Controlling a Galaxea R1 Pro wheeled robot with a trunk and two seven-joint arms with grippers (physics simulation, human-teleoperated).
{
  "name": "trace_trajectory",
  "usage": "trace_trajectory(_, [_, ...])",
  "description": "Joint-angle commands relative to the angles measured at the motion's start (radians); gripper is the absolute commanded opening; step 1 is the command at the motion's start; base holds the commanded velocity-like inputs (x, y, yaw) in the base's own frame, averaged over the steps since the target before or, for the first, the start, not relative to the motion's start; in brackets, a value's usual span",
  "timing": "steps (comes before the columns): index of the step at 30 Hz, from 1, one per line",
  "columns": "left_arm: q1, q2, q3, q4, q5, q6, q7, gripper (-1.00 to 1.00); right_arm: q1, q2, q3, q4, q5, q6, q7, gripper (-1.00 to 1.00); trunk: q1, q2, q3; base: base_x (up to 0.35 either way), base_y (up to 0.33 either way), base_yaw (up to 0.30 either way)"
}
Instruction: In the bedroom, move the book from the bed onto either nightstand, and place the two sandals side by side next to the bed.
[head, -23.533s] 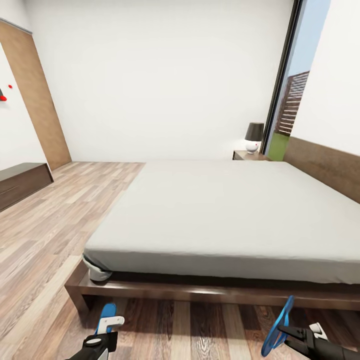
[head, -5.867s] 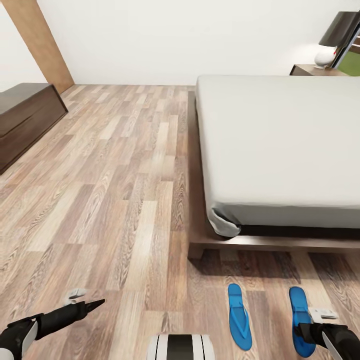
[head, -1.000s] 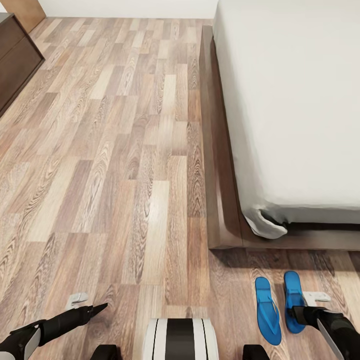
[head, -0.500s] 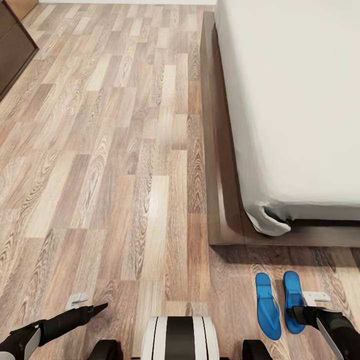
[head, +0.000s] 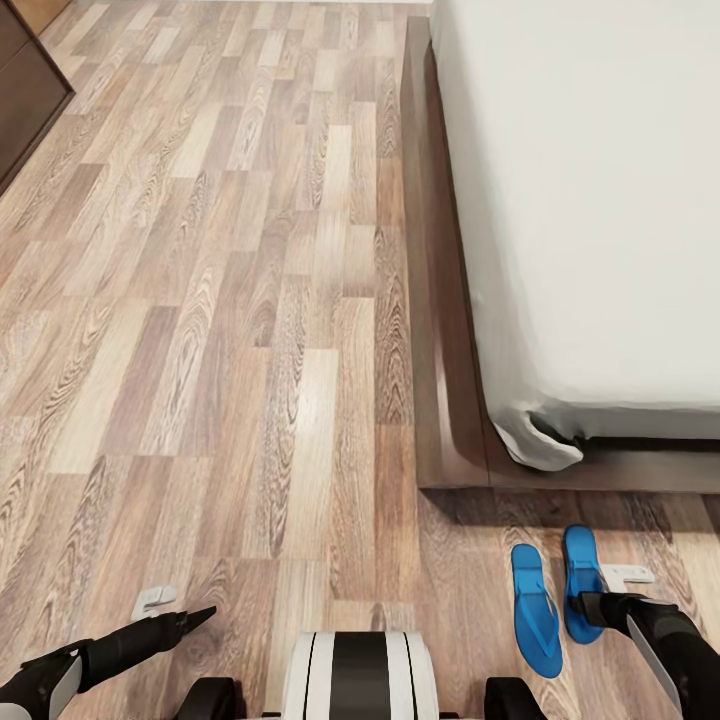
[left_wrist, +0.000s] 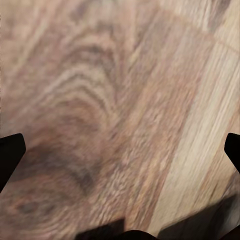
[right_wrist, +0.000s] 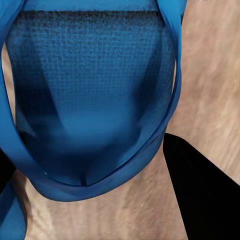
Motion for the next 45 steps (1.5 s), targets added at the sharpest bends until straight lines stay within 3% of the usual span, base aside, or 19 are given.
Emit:
trace_trajectory(1, [0.000, -0.001, 0.009, -0.001, -0.006, 0.010, -0.006, 1.00, 0.000, 0.000, -0.003, -0.002, -0.003, 0.005, 0.003, -1.00, 0.000, 0.000, -0.001, 0.000, 0.000, 0.000])
trace_trajectory(7, [0.000, -0.001, 0.009, -0.001, -0.006, 0.010, -0.006, 1.00, 0.000, 0.000, -0.003, -0.002, 0.000, 0.019, 0.005, -1.00, 0.000, 0.000, -0.001, 0.000, 0.000, 0.000])
trace_trajectory(12, [0.000, -0.001, 0.009, -0.001, -0.006, 0.010, -0.006, 1.00, 0.000, -0.001, -0.003, -0.014, 0.014, 0.177, 0.006, -1.00, 0.000, 0.000, -0.001, 0.000, 0.000, 0.000])
trace_trajectory(16, [0.000, 0.000, 0.009, -0.001, -0.006, 0.010, -0.007, 1.00, 0.000, -0.001, -0.003, -0.043, 0.020, 0.226, 0.006, -1.00, 0.000, 0.000, -0.001, 0.000, 0.000, 0.000])
trace_trajectory(41, [0.000, -0.001, 0.009, -0.001, -0.006, 0.010, -0.005, 1.00, 0.000, 0.000, -0.003, -0.037, 0.020, 0.220, 0.003, -1.00, 0.001, -0.001, -0.008, 0.000, 0.000, 0.000])
trace_trajectory(45, [0.000, -0.001, 0.009, -0.001, -0.006, 0.010, -0.005, 1.00, 0.000, 0.000, -0.001, -0.037, 0.021, 0.216, 0.003, -1.00, 0.003, -0.002, -0.024, 0.000, 0.000, 0.000])
